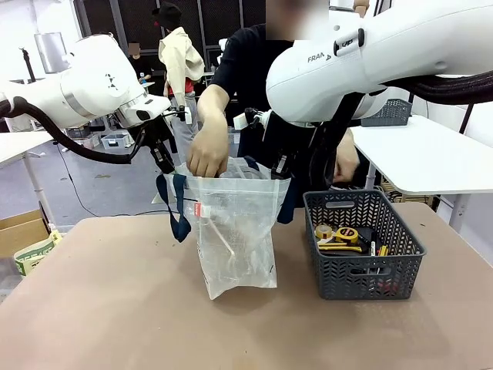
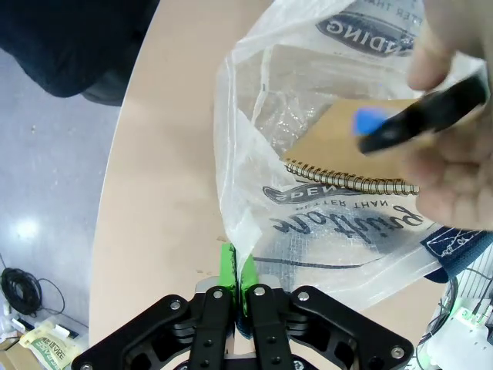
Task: Transfer purchased items from the store into the shopping bag.
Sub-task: Move the Reusable shopping bag to the right side of the table.
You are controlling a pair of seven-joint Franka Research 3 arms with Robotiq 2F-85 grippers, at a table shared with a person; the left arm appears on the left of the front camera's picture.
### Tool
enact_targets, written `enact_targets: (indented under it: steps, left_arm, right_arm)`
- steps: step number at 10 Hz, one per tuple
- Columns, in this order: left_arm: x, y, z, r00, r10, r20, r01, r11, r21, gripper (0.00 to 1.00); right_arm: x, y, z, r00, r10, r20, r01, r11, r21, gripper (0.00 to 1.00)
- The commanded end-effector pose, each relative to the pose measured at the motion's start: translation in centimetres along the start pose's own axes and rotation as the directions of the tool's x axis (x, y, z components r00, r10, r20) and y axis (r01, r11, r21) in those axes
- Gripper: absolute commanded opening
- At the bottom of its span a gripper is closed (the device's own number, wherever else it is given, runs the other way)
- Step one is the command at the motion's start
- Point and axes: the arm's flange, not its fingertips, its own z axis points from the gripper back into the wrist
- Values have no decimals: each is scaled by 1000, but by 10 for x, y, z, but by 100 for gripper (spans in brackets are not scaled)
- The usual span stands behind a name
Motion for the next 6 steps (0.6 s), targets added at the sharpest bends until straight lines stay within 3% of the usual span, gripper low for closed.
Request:
enact_targets:
  steps: [1,6]
  left_arm:
    - [-1,1,0,1000,1,-1,-1,1000,1,0]
    - [-1,1,0,1000,1,-1,-1,1000,1,0]
  right_arm:
    - [-2,-1,0,1000,1,-5,-1,1000,-1,0]
    - [-2,-1,0,1000,1,-5,-1,1000,-1,0]
